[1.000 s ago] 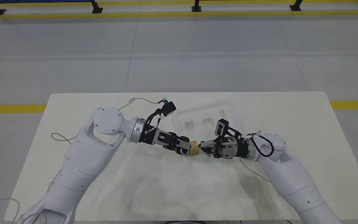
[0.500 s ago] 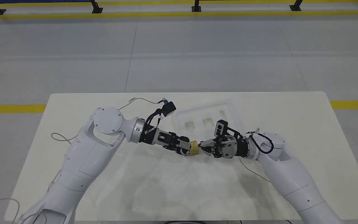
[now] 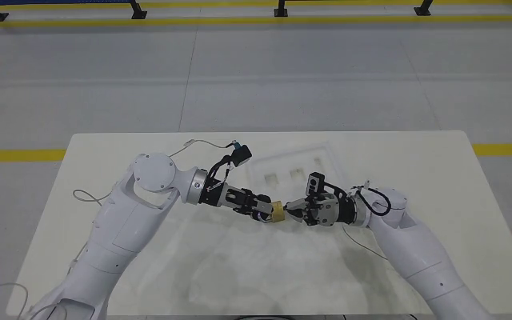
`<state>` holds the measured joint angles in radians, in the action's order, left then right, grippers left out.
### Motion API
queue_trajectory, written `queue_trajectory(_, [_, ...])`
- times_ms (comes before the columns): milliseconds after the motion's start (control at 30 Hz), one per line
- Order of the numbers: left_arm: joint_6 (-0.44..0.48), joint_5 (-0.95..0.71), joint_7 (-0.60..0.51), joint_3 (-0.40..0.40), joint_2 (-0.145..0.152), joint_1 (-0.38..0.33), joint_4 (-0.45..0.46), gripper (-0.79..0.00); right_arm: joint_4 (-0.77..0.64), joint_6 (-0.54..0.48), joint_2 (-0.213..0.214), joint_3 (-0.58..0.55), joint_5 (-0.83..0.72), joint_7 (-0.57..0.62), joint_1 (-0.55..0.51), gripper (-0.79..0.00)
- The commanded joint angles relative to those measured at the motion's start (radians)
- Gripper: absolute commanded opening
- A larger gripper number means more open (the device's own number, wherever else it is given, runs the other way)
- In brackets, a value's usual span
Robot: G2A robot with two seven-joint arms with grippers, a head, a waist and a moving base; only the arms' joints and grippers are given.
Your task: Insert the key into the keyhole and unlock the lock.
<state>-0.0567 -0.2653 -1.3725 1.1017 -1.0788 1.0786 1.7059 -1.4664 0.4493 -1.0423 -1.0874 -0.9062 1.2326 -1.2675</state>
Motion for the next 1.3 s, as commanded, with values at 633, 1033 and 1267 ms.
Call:
queue_trajectory(633, [0.000,0.000,0.000,0.000,0.000,0.000,0.000,-0.785,-0.024,0.046,0.007,-0.013,-0.014,-0.017,-0.010,-0.785])
queue_trajectory(1033, [0.000,0.000,0.000,0.000,0.000,0.000,0.000,-0.785,-0.009,0.154,0.008,0.001,-0.065,-0.032,0.005,-0.785])
queue_trajectory(1267, [0.000,0.000,0.000,0.000,0.000,0.000,0.000,-0.785,0.009,0.176,0.007,0.013,-0.087,-0.043,0.016,-0.785])
